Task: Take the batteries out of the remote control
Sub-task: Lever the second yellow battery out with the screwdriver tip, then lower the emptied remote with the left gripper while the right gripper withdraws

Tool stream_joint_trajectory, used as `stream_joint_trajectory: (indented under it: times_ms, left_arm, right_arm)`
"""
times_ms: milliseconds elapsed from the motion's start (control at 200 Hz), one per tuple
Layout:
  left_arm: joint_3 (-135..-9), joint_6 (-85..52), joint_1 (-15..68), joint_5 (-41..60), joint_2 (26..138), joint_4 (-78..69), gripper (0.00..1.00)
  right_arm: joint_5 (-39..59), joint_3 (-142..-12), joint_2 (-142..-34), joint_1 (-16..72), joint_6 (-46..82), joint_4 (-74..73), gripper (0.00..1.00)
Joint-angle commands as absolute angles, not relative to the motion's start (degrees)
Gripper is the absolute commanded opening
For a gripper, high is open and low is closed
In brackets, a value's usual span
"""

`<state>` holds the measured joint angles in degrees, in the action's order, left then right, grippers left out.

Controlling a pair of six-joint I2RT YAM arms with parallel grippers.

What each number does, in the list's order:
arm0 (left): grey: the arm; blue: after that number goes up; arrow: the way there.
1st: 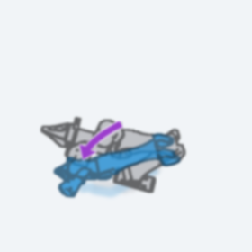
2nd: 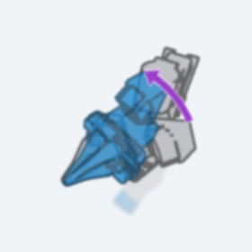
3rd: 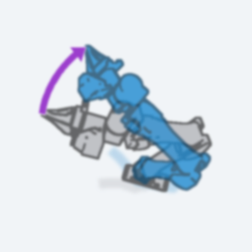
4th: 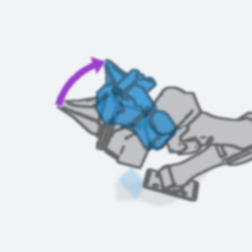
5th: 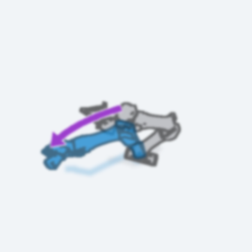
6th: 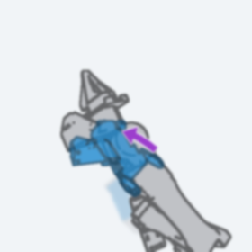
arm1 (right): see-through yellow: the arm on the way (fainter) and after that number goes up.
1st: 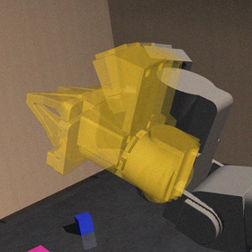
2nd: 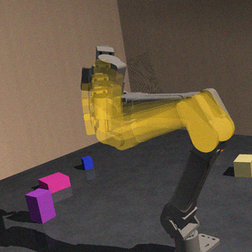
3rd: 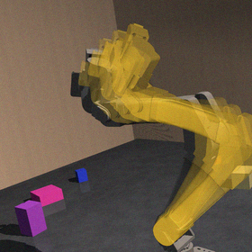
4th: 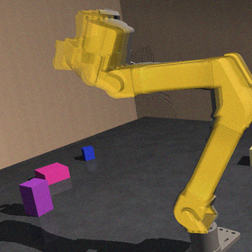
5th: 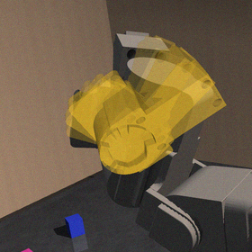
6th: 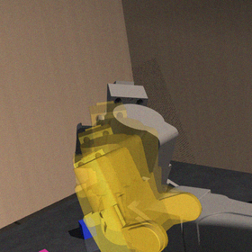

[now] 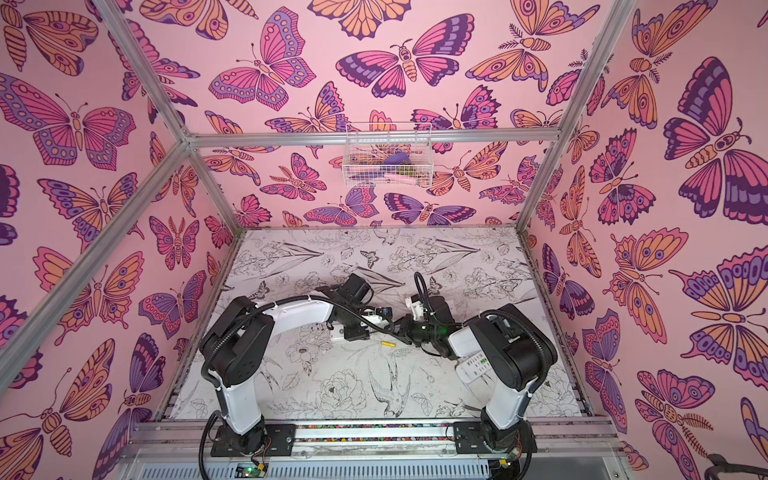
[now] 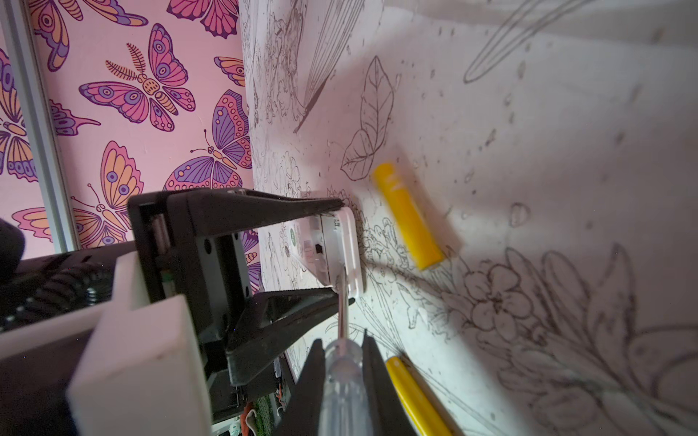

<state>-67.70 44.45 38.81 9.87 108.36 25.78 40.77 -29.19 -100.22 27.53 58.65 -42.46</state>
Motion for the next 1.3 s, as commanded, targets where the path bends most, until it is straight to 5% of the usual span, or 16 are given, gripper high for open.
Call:
stream_joint_trajectory:
  times_ms: [0,346,576,757,1017,1298]
  left_arm:
    - [-65.8,44.3,39.4,9.3,110.1,29.6,0.48]
    - [-66.0,43.6,39.4,8.6,109.4,29.4,0.56]
    - [-66.0,40.6,38.6,8.8,106.0,28.6,0.77]
    - [-65.9,38.1,37.8,10.0,101.8,28.6,0.83]
    - [-67.4,33.4,34.4,12.2,97.1,29.5,0.85]
    - [-68.0,28.0,27.9,16.4,92.4,29.3,0.88]
  right_arm:
    - [39.1,-28.6,-99.1,27.9,58.3,-41.3,0.0]
    - [39.2,-28.3,-90.8,26.3,56.3,-34.6,0.0]
    - [31.2,-35.5,-71.0,18.9,38.7,1.1,0.0]
    - [19.0,-43.4,-66.0,11.5,28.8,16.5,0.0]
    - [11.1,-57.8,-80.8,3.8,22.6,20.3,0.0]
    - [15.8,-73.5,-102.5,0.6,22.3,20.9,0.0]
